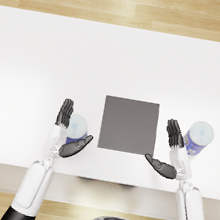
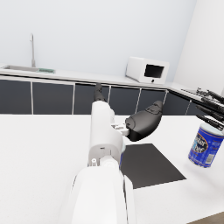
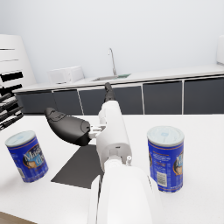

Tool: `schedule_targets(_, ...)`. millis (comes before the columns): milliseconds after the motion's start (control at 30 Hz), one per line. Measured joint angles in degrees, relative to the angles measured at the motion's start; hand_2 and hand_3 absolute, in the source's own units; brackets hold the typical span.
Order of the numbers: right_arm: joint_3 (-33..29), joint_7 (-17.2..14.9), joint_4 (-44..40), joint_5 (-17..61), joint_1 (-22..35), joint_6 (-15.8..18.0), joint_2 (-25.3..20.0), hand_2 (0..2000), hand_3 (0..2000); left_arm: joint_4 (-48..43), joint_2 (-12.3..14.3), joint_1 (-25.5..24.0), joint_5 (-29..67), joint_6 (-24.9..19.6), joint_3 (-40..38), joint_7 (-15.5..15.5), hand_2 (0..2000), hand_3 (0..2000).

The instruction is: Pick up the blue can on the left and place it in the middle, then pick up the blue can on the right and place it on top of the can in the middle

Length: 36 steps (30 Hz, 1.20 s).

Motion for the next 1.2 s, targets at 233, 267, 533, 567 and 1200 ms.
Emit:
schedule_targets(233,0.0,0.0,0.0,0.0,0.0,0.0,0.0,0,0,0.0,0.0,0.0,0.0,0.0,0.0,0.0,0,0)
schedule_targets(267,0.0,0.0,0.0,0.0,0.0,0.0,0.0,0,0,0.0,0.0,0.0,0.0,0.0,0.0,0.0,0,0)
schedule_targets(533,0.0,0.0,0.0,0.0,0.0,0.0,0.0,0,0,0.0,0.0,0.0,0.0,0.0,0.0,0.0,0,0)
schedule_targets(567,0.0,0.0,0.0,0.0,0.0,0.0,0.0,0,0,0.0,0.0,0.0,0.0,0.0,0.0,0.0,0,0)
schedule_targets(1200,-8.36,5.71,0.35,17.83,1.96,-5.64,-2.76,0,0,-1.13,1.97,-0.49,19.68,-5.7,-7.12,-5.69,0,0)
